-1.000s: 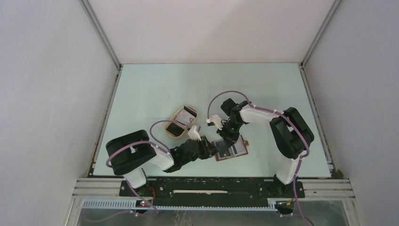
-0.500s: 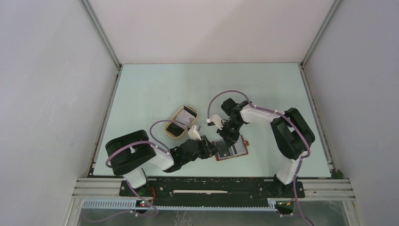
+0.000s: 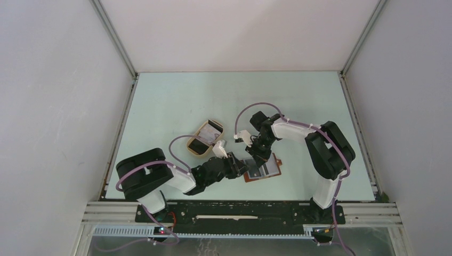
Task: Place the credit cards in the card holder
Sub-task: Turn over the card slot in the card holder.
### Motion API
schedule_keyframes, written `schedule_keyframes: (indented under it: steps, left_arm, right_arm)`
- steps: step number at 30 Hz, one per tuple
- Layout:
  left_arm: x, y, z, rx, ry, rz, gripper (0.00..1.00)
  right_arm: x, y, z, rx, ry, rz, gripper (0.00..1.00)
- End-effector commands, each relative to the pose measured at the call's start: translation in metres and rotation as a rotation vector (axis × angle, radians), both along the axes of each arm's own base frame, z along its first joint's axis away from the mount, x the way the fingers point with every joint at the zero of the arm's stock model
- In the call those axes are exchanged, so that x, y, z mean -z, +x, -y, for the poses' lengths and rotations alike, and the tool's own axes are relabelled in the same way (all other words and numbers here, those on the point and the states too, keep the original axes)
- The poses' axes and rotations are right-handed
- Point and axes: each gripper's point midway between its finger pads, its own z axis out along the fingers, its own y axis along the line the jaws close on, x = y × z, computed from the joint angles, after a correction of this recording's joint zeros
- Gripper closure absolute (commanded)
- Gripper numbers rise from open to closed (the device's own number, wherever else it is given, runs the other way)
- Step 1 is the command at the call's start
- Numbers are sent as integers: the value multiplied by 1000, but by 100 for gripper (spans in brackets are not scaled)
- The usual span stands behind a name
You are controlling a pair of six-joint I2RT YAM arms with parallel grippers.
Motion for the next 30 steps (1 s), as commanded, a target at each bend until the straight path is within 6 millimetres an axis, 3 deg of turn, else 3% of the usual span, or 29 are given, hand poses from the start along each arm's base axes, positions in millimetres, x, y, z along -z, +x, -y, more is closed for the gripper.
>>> schedule_keyframes:
  steps: [1,20,30]
  left_arm:
    - [-4,5,-6,-29,-9,19,61]
    - [0,5,-10,-41,15,0,61]
    - [2,5,0,-17,6,-12,61]
  right_arm:
    - [1,3,1,0,-26,4,93]
    - [2,3,1,2,-32,3,93]
    - [2,4,1,2,-31,4,93]
